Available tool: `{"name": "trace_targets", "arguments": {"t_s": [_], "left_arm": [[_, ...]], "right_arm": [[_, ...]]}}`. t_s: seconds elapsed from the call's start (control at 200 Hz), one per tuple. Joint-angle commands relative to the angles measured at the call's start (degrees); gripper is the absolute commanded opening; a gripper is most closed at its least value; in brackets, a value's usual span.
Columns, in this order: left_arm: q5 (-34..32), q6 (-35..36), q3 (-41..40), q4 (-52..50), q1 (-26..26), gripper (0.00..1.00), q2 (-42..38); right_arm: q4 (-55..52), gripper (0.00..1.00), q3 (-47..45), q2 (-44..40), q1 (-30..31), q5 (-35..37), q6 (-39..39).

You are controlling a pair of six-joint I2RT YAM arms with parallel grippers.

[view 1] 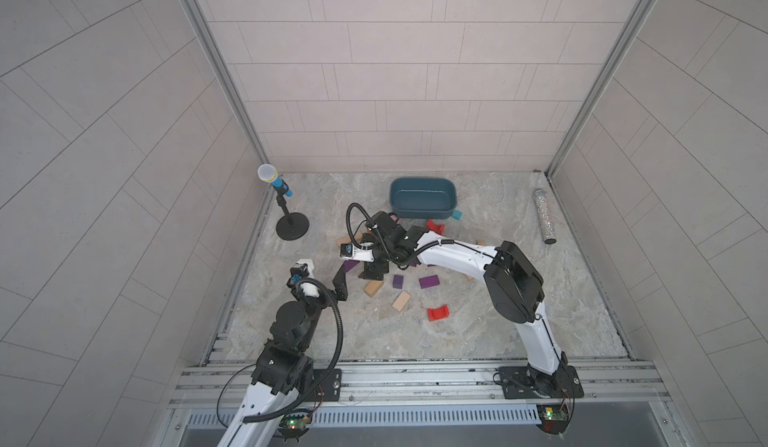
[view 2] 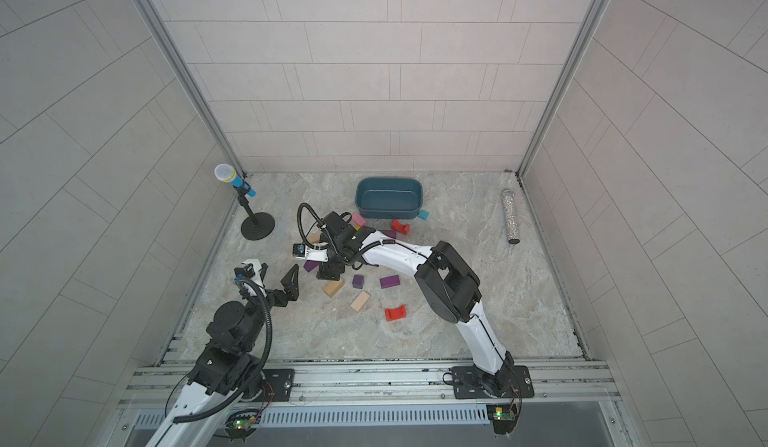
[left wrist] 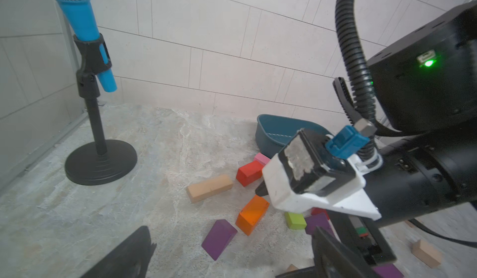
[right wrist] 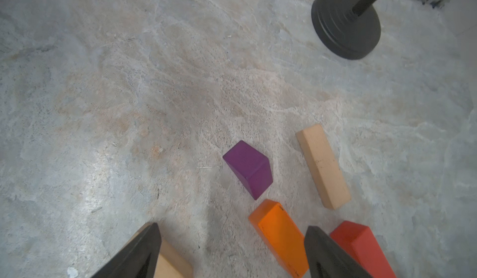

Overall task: Pick purple bricks into the storage bin
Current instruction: Pick up the building block from the center of the board.

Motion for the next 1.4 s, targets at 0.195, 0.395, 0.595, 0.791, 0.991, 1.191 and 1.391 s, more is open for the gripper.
{"name": "trace_targets", "arguments": {"t_s": [0.195,0.395,0.595,0.791,0.991,1.191,1.391], "left_arm": [[9.9,-2.3,-1.3,-2.1,-0.2,0.99,-4.0],[9.7,-2.5,-2.3,-0.8,-0.2,1.00,-4.9],[9.3,-2.9,-2.5,-0.5,-0.2,1.00,-4.9],[8.7,-3.3,-2.3,-1.1,-0.2,1.00,-4.9],[8.5,-3.2,-2.3,-1.1,-0.2,1.00,-4.9],[8.3,-3.3,-2.3,-1.1,-0.1,1.00,-4.9],[8.2,-3.3,-2.4,-1.1,-0.2,1.00,-4.9]], "right_arm": [[8.0,0.90,1.7,4.9,-0.3,-4.1,-10.2],[6.4,0.89,6.4,9.4,-0.1,-5.7,-11.2],[7.0,0.84,8.8,12.5,0.6,-4.0,-11.0],[6.9,0.78,11.6,15.0,0.9,-1.4,-10.1],[5.4,0.77,13.9,16.7,1.0,-1.7,-10.0],[2.0,0.74,16.3,18.3,1.0,-1.3,-11.5],[-0.8,0.63,17.7,19.2,0.9,-0.7,-12.4]]}}
